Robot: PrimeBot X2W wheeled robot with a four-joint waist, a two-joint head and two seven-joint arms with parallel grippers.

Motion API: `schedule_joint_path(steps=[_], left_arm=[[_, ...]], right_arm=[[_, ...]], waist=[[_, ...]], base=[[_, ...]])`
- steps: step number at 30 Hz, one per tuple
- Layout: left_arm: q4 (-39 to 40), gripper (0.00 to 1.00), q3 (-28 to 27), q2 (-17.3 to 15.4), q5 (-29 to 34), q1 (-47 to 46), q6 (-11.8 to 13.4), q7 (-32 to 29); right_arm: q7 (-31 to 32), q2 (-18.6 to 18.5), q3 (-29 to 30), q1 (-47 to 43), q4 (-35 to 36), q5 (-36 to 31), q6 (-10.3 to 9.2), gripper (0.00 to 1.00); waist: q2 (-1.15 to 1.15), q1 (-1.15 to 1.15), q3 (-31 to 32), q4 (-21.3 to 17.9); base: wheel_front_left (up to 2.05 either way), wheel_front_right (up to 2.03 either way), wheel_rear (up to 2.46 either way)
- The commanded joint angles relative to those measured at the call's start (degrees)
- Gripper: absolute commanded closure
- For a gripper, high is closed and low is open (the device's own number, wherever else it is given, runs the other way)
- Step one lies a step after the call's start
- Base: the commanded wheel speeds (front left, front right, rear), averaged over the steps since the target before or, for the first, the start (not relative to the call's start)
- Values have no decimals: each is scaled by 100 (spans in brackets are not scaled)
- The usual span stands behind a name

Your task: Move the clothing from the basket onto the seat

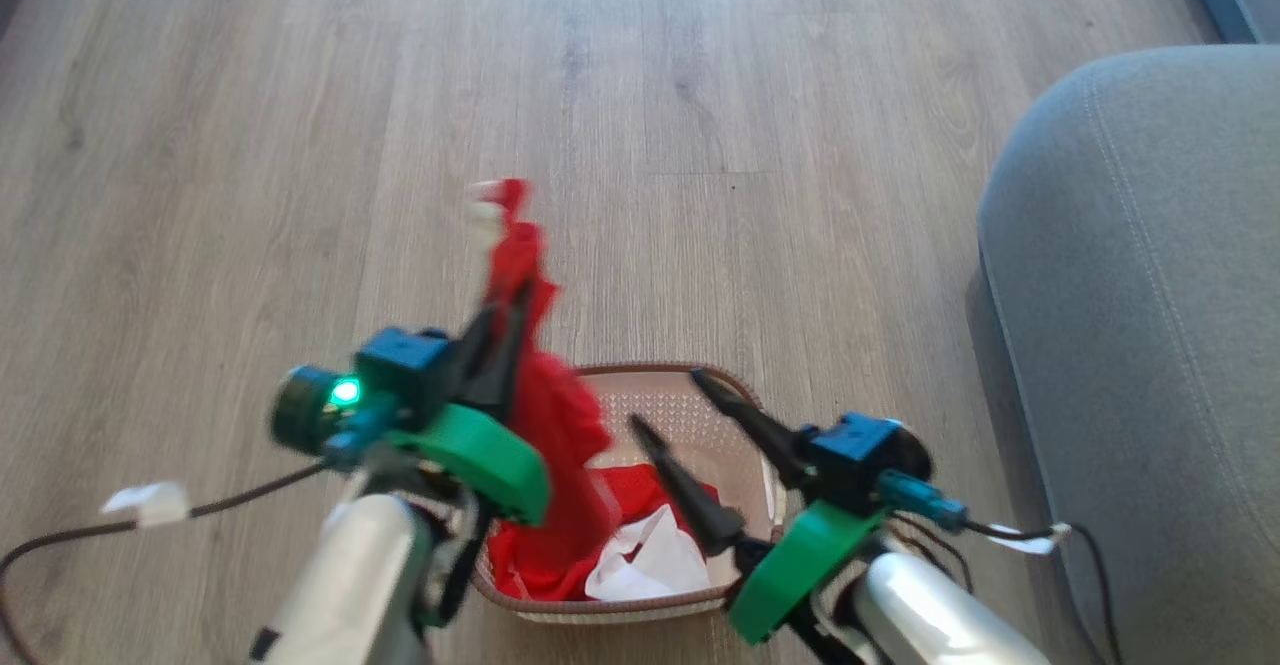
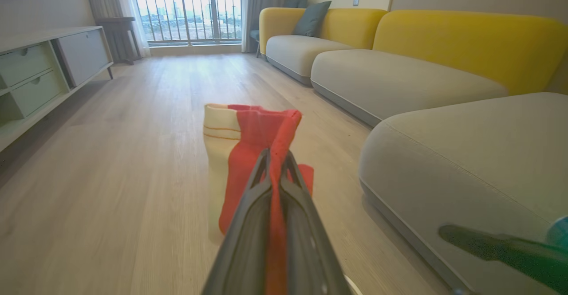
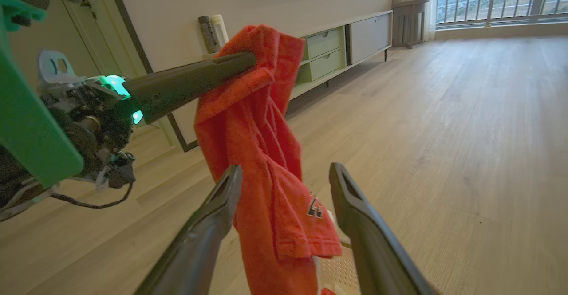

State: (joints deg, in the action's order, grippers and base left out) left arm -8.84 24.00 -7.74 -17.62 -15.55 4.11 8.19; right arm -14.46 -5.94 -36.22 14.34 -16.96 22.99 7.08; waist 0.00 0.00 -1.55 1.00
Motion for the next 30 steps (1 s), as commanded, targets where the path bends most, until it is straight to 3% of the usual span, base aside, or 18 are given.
schedule_joint_path(steps=[1,5,12,13,14,15,21,24,25,30], left_arm=[[276,100,-106,4,52,-328,-45,-42],[504,100,296,180,128,-418,-117,-241],[993,100,965,391,54,-480,-207,-495],[1044,100,1029,405,21,-476,-207,-523],[1083,100,1072,415,0,-475,-192,-543],[1107,100,1099,422,-12,-476,-172,-552],[1005,100,1027,383,-103,-394,-86,-523],[810,38,984,353,-214,-304,-106,-484],[710,1,976,318,-207,-289,-110,-451],[122,0,906,321,-415,-196,-261,81]], right_arm=[[-54,75,-175,266,152,91,41,0],[-54,116,-444,549,75,238,41,0],[-54,146,-225,691,-128,248,41,0],[-54,149,-216,685,-166,253,41,5],[-54,153,-217,671,-202,292,41,95],[-54,157,-240,652,-223,365,41,100],[-54,87,-176,625,-211,573,41,100],[-54,16,-10,578,-131,615,41,100],[-54,-24,52,560,-105,619,41,100],[-54,-237,553,475,44,597,41,100]], waist=[[0,0,10,20],[0,0,34,76],[0,0,43,185],[0,0,43,192],[0,0,43,199],[0,0,43,203],[0,0,20,127],[0,0,14,69],[0,0,8,41],[0,0,-50,-114]], base=[[0,0,0],[0,0,0],[0,0,0],[0,0,0],[0,0,0],[0,0,0],[0,0,0],[0,0,0],[0,0,0],[0,0,0]])
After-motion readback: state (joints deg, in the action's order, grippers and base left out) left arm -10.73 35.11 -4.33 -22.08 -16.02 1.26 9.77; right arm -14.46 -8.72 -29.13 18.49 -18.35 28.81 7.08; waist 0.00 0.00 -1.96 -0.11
